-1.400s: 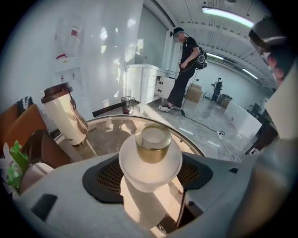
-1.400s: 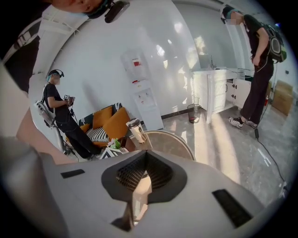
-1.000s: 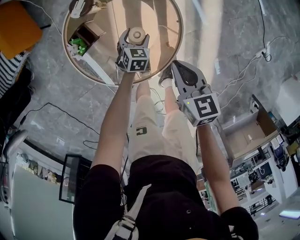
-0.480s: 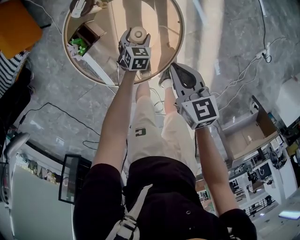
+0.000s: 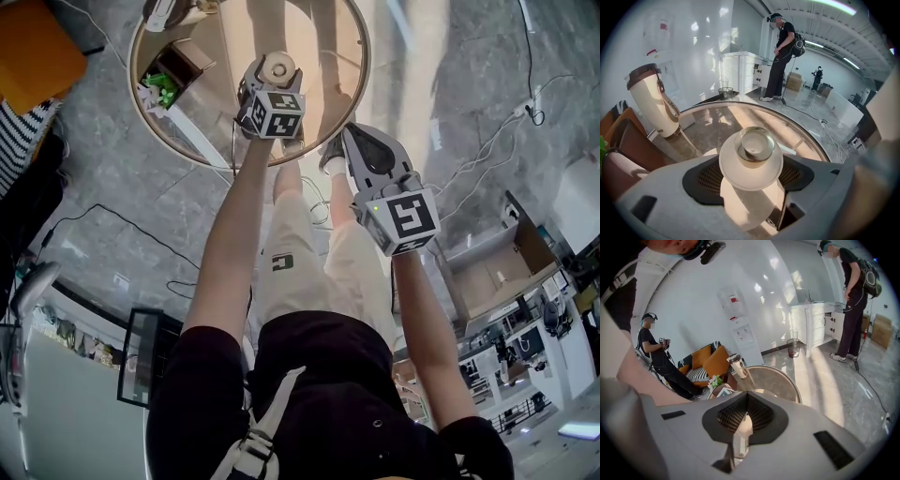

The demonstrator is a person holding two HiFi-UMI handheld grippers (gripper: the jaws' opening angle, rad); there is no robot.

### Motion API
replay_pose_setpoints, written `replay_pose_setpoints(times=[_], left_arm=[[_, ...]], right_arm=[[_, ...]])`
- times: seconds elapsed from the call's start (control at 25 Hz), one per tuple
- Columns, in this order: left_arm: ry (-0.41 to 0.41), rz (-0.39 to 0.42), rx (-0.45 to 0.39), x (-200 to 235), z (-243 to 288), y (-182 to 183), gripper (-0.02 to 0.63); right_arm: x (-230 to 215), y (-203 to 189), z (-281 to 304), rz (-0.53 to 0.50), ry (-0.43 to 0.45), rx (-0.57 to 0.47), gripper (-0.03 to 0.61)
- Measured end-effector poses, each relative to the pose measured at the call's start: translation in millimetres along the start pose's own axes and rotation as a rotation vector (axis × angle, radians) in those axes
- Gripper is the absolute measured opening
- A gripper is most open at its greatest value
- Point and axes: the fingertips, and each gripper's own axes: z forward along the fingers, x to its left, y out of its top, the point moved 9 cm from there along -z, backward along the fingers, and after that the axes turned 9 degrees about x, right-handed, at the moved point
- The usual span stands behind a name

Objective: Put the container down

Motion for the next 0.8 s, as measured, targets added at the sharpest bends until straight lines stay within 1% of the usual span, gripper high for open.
replay_pose_setpoints(times=[0.12,0.48,0.56,0.68,0.8], left_arm=[[-0.009,0.007,0.013,0.1,-0.7,-0.1,0.344],[-0.030,-0.007,0.043,-1.0,-9.5,4.3,0.344],[-0.026,0.005,0.048,-1.6,-13.8,5.0,0.344],[-0.018,0.021,0.045,-2.0,-22.9,6.4,0.344],[-0.008,0.011,0.030,-2.3,-36.5,7.6,0.344]], right_arm=[[3.4,-0.2,-2.3,0.000,-0.002,-0.006,0.003],[12.3,-0.5,-18.6,-0.004,-0.021,-0.032,0.003],[14.4,-1.4,-23.3,-0.006,-0.022,-0.036,0.003],[18.7,-3.6,-31.2,-0.015,-0.024,-0.042,0.003],[24.0,-6.6,-41.7,-0.028,-0.026,-0.045,0.003]])
